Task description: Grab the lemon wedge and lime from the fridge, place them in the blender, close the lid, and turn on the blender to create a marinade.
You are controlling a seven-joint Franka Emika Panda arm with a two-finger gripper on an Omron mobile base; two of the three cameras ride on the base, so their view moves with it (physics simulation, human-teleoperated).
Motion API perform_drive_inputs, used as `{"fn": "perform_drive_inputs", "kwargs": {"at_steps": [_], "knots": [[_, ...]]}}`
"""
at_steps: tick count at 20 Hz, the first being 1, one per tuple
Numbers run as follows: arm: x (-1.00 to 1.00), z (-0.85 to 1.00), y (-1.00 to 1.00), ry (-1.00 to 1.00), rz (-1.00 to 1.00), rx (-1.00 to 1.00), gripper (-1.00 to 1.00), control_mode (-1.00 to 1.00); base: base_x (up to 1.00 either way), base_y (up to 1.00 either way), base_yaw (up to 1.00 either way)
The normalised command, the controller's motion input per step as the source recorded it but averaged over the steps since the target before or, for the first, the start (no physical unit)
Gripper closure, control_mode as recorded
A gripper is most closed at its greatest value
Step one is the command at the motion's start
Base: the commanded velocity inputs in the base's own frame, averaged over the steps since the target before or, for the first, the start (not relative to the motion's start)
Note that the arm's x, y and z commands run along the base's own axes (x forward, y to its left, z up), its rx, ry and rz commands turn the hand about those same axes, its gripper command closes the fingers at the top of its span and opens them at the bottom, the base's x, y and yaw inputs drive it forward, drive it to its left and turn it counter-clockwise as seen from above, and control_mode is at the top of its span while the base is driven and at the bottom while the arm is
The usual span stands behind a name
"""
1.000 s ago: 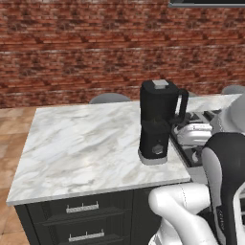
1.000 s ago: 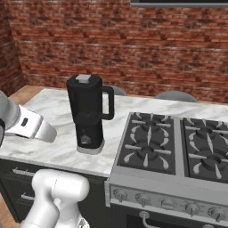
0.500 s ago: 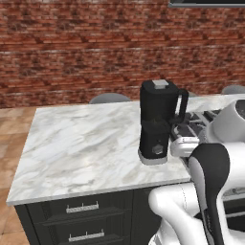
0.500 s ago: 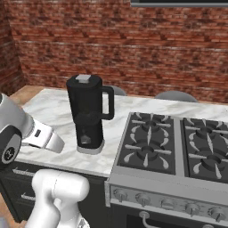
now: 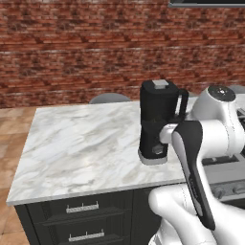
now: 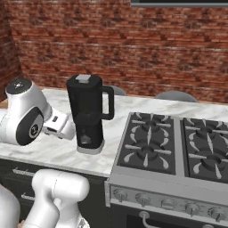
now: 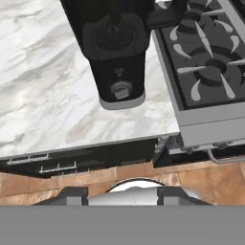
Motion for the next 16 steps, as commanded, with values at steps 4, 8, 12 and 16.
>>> {"fn": "perform_drive_inputs", "kwargs": {"at_steps": [4,8,12,16], "knots": [[0.25,-0.47,-0.07,0.0,0.0,-0.02,1.0,-1.0,0.0,0.0,0.0],[0.26,-0.79,-0.01,0.0,0.0,0.0,1.0,-1.0,0.0,0.0,0.0],[0.29,-0.41,0.0,-0.05,0.0,0.0,1.0,-1.0,0.0,0.0,0.0],[0.3,-0.13,0.0,-0.2,0.0,0.0,1.0,-1.0,0.0,0.0,0.0]]}}
